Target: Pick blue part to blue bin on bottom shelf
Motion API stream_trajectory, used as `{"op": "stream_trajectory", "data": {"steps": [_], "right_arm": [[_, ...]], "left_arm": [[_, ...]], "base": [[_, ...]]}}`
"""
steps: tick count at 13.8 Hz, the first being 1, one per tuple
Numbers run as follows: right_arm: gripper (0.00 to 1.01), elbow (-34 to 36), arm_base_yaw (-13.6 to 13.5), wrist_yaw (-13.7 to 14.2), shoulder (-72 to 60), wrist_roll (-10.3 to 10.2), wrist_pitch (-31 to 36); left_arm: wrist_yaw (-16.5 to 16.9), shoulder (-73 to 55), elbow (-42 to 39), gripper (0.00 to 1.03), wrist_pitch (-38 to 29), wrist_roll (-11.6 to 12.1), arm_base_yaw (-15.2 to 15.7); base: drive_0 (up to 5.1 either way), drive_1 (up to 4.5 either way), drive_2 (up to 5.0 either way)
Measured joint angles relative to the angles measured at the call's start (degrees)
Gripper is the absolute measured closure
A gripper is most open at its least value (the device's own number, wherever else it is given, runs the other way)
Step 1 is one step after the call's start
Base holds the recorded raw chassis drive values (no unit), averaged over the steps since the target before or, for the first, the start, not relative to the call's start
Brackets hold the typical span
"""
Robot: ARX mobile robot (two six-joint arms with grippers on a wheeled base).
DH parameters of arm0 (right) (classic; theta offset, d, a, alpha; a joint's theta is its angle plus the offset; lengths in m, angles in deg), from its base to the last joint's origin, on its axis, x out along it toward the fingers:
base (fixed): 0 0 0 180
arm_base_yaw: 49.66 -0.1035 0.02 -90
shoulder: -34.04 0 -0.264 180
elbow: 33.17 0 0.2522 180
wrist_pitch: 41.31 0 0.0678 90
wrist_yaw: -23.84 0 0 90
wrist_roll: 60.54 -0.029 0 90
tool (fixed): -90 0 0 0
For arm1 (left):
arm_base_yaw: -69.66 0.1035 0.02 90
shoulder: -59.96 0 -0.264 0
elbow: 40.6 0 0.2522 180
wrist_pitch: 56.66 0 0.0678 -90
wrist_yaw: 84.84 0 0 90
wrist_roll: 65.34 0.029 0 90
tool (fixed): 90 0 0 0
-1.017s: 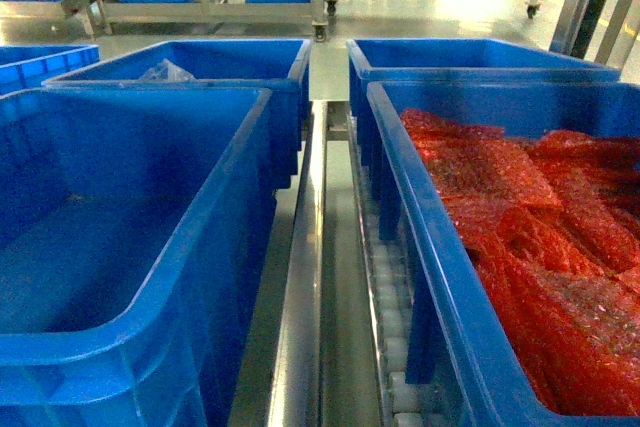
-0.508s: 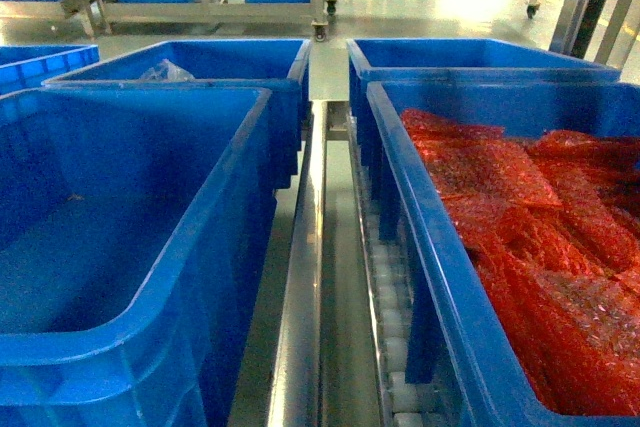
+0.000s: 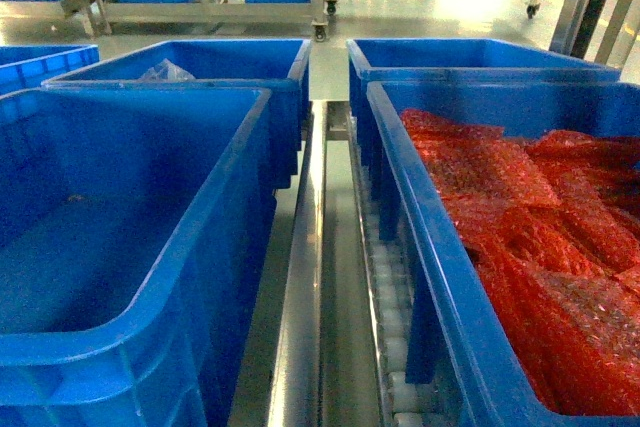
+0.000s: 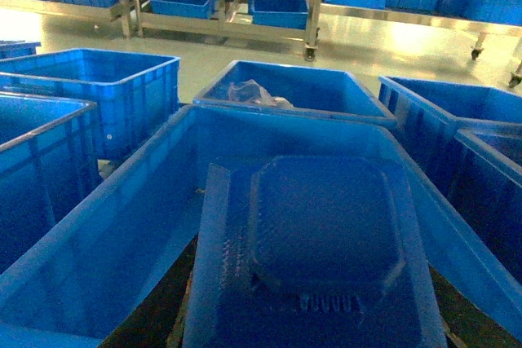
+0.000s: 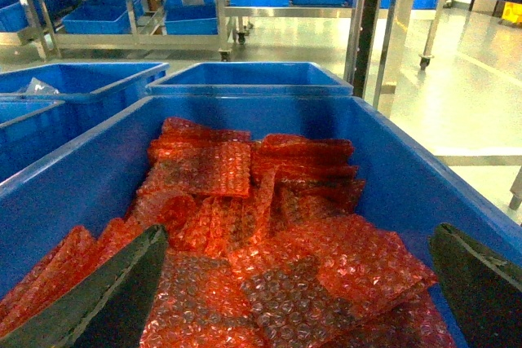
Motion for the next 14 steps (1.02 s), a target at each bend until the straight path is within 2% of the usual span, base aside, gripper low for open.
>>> {"op": "stream_trajectory", "data": {"steps": [14], "right_arm": [[0.03, 0.0, 0.0, 0.0, 0.0, 0.0, 0.0]], "left_arm": [[0.0, 0.0, 0.0, 0.6, 0.0, 0.02, 0.0]], "base": [[0.0, 0.0, 0.0]]}}
